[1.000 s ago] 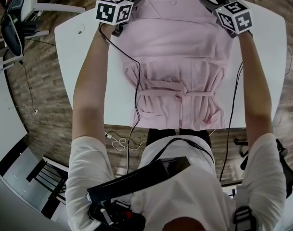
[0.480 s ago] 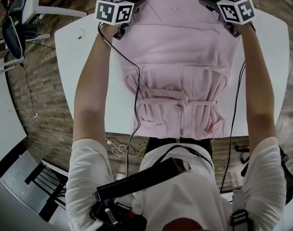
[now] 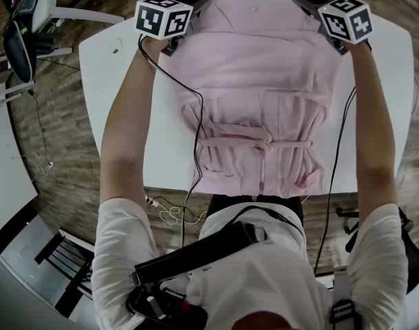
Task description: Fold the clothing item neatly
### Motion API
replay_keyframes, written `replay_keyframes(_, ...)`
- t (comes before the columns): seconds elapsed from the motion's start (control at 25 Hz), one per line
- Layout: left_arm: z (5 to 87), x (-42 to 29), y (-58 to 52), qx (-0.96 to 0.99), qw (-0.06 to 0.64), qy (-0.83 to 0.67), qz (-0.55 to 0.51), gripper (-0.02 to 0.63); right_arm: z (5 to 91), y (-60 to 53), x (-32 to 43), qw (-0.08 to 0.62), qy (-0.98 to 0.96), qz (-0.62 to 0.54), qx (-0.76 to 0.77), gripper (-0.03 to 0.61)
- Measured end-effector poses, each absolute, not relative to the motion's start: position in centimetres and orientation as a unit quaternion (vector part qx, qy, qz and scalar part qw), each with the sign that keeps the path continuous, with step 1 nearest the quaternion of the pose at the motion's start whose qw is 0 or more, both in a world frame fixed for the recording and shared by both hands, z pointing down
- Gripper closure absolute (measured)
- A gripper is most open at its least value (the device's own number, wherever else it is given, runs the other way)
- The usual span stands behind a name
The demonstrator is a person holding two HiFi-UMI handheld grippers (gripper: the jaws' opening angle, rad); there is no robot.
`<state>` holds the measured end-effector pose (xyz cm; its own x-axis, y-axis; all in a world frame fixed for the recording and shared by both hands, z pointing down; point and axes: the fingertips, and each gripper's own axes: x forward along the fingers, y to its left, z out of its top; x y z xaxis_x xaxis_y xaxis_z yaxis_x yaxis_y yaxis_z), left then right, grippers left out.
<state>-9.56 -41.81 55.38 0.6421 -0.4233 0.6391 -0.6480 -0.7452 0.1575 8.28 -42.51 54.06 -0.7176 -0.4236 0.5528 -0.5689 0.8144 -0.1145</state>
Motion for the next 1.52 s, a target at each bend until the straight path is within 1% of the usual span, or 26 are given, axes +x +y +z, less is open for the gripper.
replay_keyframes(0.16, 53.5, -9.4, -40.5, 0.896, 0.148, -0.298, 0.294, 0.598, 52.6, -41.5, 8.1, 0.261, -0.92, 0.104, 0.272, 0.561)
replay_keyframes(0.32, 51.3, -9.0, -38.6, 0.902, 0.084, -0.298, 0.301, 0.598, 50.9, -39.5, 8.2, 0.267, -0.925, 0.067, 0.264, 0.561)
replay_keyframes(0.4, 50.5, -9.0, -37.5, 0.905, 0.071, -0.3, 0.293, 0.598, 50.4, -38.3, 8.1, 0.273, -0.925, 0.051, 0.26, 0.561)
replay_keyframes(0.56, 50.1, -9.4, -35.4, 0.908, 0.083, -0.312, 0.268, 0.598, 50.6, -36.2, 8.4, 0.281, -0.923, 0.043, 0.258, 0.561)
replay_keyframes(0.72, 50.4, -9.7, -32.9, 0.905, 0.086, -0.321, 0.264, 0.598, 50.6, -33.8, 8.4, 0.284, -0.924, 0.034, 0.254, 0.561)
replay_keyframes(0.96, 52.0, -10.2, -29.8, 0.901, 0.055, -0.317, 0.292, 0.598, 51.3, -31.1, 7.2, 0.304, -0.92, -0.009, 0.247, 0.561)
replay_keyframes(1.16, 54.1, -10.0, -27.3, 0.898, 0.043, -0.306, 0.312, 0.598, 53.3, -28.7, 7.1, 0.342, -0.911, -0.039, 0.229, 0.561)
replay_keyframes(1.44, 55.7, -11.3, -24.9, 0.895, 0.091, -0.319, 0.299, 0.594, 55.5, -26.7, 7.8, 0.365, -0.904, -0.03, 0.221, 0.56)
replay_keyframes(1.48, 56.0, -11.4, -24.7, 0.894, 0.1, -0.321, 0.297, 0.589, 55.8, -26.3, 7.9, 0.37, -0.903, -0.027, 0.217, 0.557)
replay_keyframes(1.52, 56.3, -11.5, -24.5, 0.892, 0.106, -0.323, 0.296, 0.588, 56.0, -26.0, 8.1, 0.376, -0.901, -0.025, 0.213, 0.538)
